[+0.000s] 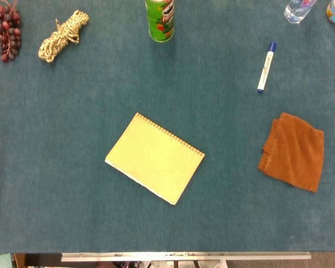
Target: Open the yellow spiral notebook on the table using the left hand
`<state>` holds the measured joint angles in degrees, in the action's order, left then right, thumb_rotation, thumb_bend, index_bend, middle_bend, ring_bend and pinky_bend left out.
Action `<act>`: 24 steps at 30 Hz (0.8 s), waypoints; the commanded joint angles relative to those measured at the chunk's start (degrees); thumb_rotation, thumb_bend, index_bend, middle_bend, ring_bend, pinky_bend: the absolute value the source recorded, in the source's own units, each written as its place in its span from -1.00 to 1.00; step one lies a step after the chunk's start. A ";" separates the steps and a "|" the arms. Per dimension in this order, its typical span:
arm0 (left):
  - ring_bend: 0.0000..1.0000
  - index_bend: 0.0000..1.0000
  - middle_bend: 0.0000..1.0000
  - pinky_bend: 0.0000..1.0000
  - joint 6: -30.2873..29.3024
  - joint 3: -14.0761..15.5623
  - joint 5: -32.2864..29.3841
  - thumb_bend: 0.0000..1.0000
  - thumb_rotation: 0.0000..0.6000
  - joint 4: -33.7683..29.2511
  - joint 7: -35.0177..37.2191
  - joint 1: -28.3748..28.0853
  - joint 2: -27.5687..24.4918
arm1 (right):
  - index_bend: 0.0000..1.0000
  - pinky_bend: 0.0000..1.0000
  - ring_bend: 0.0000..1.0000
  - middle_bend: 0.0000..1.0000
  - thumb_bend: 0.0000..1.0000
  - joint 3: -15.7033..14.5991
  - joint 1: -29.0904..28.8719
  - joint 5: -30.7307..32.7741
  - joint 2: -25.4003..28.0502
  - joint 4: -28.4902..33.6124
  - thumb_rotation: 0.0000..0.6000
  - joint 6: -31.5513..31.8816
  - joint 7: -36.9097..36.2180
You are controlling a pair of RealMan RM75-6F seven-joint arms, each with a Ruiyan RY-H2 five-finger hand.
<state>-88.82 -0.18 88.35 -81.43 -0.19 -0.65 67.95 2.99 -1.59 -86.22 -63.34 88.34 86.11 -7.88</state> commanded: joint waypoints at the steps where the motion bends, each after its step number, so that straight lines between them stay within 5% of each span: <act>1: -0.91 -0.44 -0.63 -1.00 0.04 0.00 0.03 -0.04 1.00 -0.04 -0.07 -0.04 0.00 | -0.21 -0.45 -0.57 -0.37 -0.33 0.01 0.00 0.00 0.00 0.02 1.00 -0.01 0.00; 13: -0.91 -0.44 -0.63 -1.00 1.19 0.28 0.89 -0.04 1.00 0.26 0.37 -0.97 -0.28 | -0.20 -0.45 -0.57 -0.37 -0.33 0.32 -0.15 -0.15 0.01 0.00 1.00 0.25 -0.06; 24: -0.91 -0.58 -0.64 -1.00 7.29 2.68 8.79 -0.07 1.00 4.21 6.52 -7.79 -1.92 | -0.21 -0.45 -0.57 -0.37 -0.33 2.06 -0.84 0.75 1.06 1.71 1.00 0.91 2.37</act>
<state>-82.67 1.79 95.59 -78.29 5.08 -7.09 66.40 4.90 -2.33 -85.61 -62.41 89.89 87.01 -5.67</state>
